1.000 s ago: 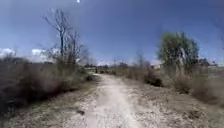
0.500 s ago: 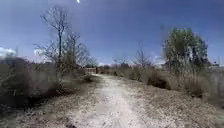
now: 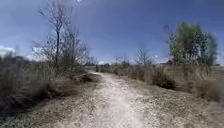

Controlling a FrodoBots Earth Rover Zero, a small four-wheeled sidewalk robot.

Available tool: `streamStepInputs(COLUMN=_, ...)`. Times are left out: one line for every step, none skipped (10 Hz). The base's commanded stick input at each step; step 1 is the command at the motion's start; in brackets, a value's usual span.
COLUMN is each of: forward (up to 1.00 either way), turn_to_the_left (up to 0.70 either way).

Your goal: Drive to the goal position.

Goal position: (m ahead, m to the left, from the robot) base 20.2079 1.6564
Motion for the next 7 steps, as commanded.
streamStepInputs(forward=0.7, turn_to_the_left=0.0)
streamStepInputs(forward=0.7, turn_to_the_left=0.0)
streamStepInputs(forward=0.7, turn_to_the_left=0.0)
streamStepInputs(forward=0.7, turn_to_the_left=0.0)
streamStepInputs(forward=0.7, turn_to_the_left=0.0)
streamStepInputs(forward=0.7, turn_to_the_left=0.0)
streamStepInputs(forward=0.7, turn_to_the_left=0.0)
